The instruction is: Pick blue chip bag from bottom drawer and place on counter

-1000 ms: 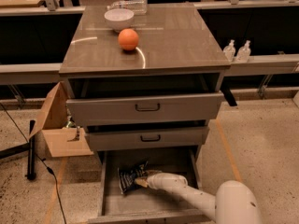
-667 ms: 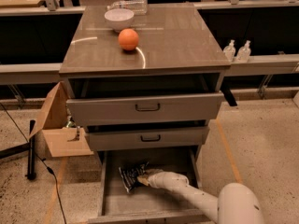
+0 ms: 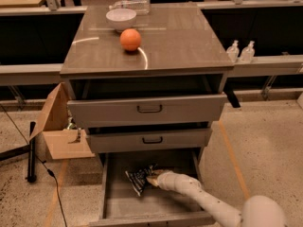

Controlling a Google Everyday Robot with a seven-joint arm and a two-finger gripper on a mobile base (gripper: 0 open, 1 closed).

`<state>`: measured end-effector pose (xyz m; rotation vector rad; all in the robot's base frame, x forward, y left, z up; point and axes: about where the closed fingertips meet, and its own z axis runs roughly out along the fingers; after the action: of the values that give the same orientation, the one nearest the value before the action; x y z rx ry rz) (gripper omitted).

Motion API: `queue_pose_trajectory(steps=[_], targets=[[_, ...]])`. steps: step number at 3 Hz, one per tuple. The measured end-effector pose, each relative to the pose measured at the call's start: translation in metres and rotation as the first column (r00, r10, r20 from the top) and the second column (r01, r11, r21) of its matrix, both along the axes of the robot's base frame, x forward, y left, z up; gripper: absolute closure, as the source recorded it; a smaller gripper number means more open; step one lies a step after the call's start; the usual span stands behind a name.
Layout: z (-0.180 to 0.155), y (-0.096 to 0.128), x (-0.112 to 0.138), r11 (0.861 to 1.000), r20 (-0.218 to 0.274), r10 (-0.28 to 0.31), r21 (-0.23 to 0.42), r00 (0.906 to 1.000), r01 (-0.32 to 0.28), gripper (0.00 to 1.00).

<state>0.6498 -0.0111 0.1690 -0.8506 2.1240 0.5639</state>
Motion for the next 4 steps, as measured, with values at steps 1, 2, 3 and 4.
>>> queue_pose_trajectory(steps=[1, 2, 3, 4], targets=[[0.029, -0.015, -0.018, 1.0, 0.04, 0.025, -0.008, 0.9989, -0.024, 1.0], [0.055, -0.039, -0.035, 0.999, 0.054, 0.035, -0.025, 0.9979, -0.034, 1.0], [0.139, -0.066, -0.058, 0.994, 0.089, 0.099, -0.046, 0.9911, -0.095, 1.0], [0.219, -0.084, -0.066, 0.988, 0.148, 0.153, -0.02, 0.9771, -0.151, 1.0]])
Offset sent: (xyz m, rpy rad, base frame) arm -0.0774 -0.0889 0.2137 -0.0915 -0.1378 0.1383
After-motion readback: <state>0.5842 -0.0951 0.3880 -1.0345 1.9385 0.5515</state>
